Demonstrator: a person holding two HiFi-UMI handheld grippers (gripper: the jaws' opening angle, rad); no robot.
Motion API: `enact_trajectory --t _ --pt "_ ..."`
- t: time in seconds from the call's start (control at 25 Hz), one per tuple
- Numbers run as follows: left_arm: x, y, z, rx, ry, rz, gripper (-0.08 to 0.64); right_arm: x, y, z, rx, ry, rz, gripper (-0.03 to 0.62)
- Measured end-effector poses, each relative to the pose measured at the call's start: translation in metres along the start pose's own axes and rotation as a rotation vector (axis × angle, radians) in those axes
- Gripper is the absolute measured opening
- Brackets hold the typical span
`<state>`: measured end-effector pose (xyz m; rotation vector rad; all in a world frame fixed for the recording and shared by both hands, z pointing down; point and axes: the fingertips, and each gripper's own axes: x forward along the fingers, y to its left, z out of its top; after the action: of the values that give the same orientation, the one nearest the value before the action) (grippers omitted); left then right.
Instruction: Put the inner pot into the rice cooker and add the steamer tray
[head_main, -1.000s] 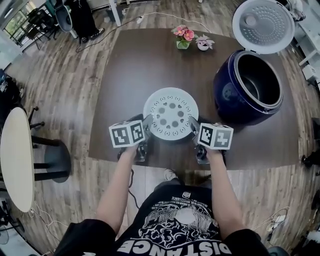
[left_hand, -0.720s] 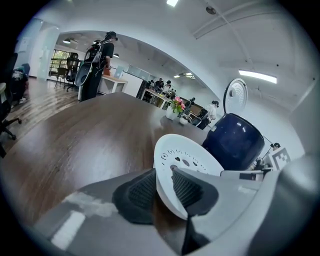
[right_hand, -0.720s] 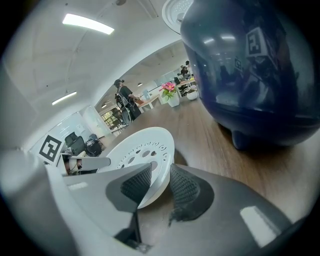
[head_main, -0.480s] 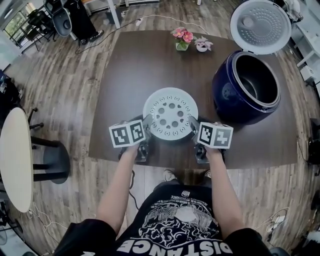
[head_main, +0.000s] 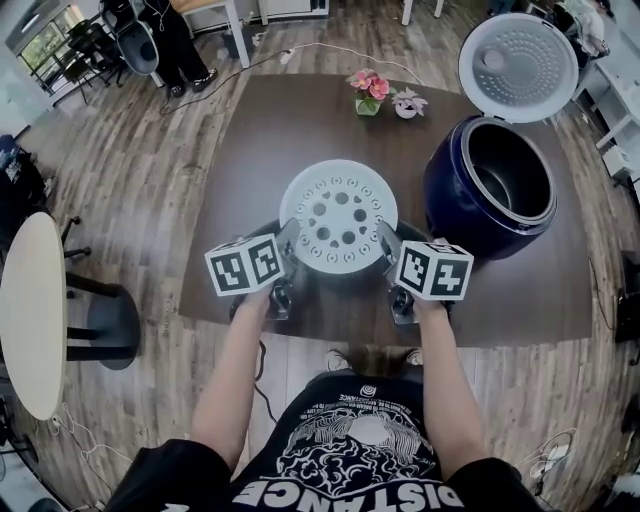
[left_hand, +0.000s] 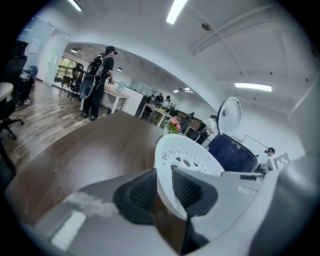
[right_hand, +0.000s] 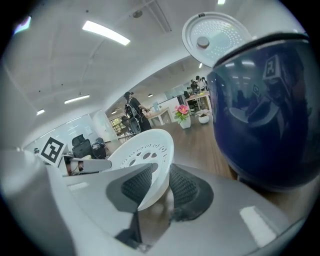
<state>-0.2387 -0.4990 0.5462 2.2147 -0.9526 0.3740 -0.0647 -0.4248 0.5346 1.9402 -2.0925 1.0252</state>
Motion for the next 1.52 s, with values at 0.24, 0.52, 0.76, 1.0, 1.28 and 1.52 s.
enact_trajectory --t 0.24,0.52,0.76,1.0,1.28,1.52 --pt "-0.011 -0.03 0.037 0.023 -0.078 -0.05 0.103 -0.027 0.009 0.046 -0.018 -0.105 0.01 0.101" --pt "-0.021 -0.068 0.078 0.062 -0.15 -0.119 0.103 -0.054 0.01 0.087 -0.033 -0.2 0.0 0.103" --pt "-0.023 -0.105 0.103 0.111 -0.178 -0.169 0.101 -0.08 0.001 0.116 -0.033 -0.258 -0.014 0.103" --pt "-0.013 -0.149 0.118 0.147 -0.201 -0.215 0.103 -0.112 -0.021 0.14 -0.027 -0.309 -0.042 0.104" --pt "0.001 -0.206 0.13 0.188 -0.206 -0.275 0.103 -0.146 -0.051 0.167 -0.013 -0.335 -0.042 0.104" --pt "0.019 -0.25 0.137 0.227 -0.204 -0.318 0.101 -0.175 -0.083 0.187 -0.018 -0.373 -0.091 0.104"
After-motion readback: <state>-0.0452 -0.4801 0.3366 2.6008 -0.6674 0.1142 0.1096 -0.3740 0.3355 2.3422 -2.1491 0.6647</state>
